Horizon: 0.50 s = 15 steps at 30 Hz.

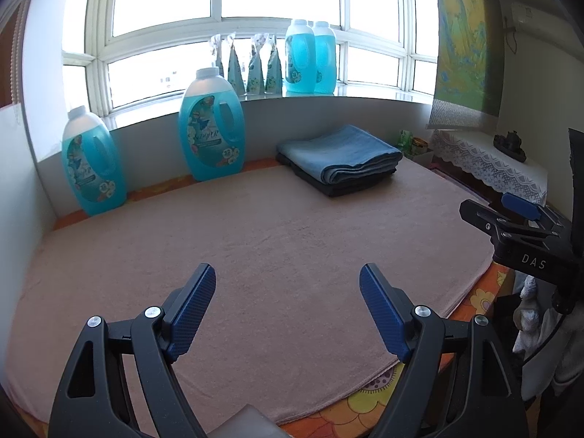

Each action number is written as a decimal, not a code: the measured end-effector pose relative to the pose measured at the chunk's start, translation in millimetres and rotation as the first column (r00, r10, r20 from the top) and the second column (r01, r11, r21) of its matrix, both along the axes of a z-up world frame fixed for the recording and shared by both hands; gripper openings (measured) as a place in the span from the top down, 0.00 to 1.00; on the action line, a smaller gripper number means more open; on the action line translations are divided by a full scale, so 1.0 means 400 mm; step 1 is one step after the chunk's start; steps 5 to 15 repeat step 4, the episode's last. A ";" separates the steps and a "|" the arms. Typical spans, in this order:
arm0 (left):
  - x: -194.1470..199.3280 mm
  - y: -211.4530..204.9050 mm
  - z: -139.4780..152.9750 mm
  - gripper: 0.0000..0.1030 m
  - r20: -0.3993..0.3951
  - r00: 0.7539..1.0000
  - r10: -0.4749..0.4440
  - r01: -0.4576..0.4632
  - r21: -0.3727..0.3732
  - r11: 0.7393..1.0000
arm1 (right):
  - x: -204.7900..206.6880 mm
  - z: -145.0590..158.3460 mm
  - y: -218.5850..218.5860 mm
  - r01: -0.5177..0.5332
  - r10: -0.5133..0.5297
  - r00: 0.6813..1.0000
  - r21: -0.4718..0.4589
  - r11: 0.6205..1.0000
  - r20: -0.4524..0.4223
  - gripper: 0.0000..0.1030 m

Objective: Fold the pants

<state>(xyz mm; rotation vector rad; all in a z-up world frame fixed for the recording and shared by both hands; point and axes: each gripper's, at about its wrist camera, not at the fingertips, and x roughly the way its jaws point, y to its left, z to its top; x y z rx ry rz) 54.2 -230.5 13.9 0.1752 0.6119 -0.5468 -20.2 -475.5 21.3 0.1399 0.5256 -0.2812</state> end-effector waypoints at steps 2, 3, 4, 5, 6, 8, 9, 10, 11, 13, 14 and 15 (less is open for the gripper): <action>0.005 -0.001 -0.004 0.21 -0.004 1.000 -0.003 0.003 0.008 1.000 | 0.004 -0.001 0.001 -0.005 0.005 1.000 -0.005 1.000 -0.001 0.00; 0.009 0.001 -0.005 0.21 -0.006 1.000 0.007 -0.007 0.010 1.000 | 0.006 -0.001 0.003 -0.006 0.006 1.000 -0.009 1.000 -0.001 0.00; 0.016 0.004 -0.006 0.21 -0.011 1.000 0.014 -0.014 0.011 1.000 | 0.011 0.001 0.002 -0.010 0.010 1.000 -0.013 1.000 0.000 0.00; 0.016 0.004 -0.006 0.21 -0.011 1.000 0.014 -0.014 0.011 1.000 | 0.011 0.001 0.002 -0.010 0.010 1.000 -0.013 1.000 0.000 0.00; 0.016 0.004 -0.006 0.21 -0.011 1.000 0.014 -0.014 0.011 1.000 | 0.011 0.001 0.002 -0.010 0.010 1.000 -0.013 1.000 0.000 0.00; 0.016 0.004 -0.006 0.21 -0.011 1.000 0.014 -0.014 0.011 1.000 | 0.011 0.001 0.002 -0.010 0.010 1.000 -0.013 1.000 0.000 0.00; 0.016 0.004 -0.006 0.21 -0.011 1.000 0.014 -0.014 0.011 1.000 | 0.011 0.001 0.002 -0.010 0.010 1.000 -0.013 1.000 0.000 0.00; 0.016 0.004 -0.006 0.21 -0.011 1.000 0.014 -0.014 0.011 1.000 | 0.011 0.001 0.002 -0.010 0.010 1.000 -0.013 1.000 0.000 0.00; 0.016 0.004 -0.006 0.21 -0.011 1.000 0.014 -0.014 0.011 1.000 | 0.011 0.001 0.002 -0.010 0.010 1.000 -0.013 1.000 0.000 0.00; 0.016 0.004 -0.006 0.21 -0.011 1.000 0.014 -0.014 0.011 1.000 | 0.011 0.001 0.002 -0.010 0.010 1.000 -0.013 1.000 0.000 0.00; 0.016 0.004 -0.006 0.21 -0.011 1.000 0.014 -0.014 0.011 1.000 | 0.011 0.001 0.002 -0.010 0.010 1.000 -0.013 1.000 0.000 0.00; 0.016 0.004 -0.006 0.21 -0.011 1.000 0.014 -0.014 0.011 1.000 | 0.011 0.001 0.002 -0.010 0.010 1.000 -0.013 1.000 0.000 0.00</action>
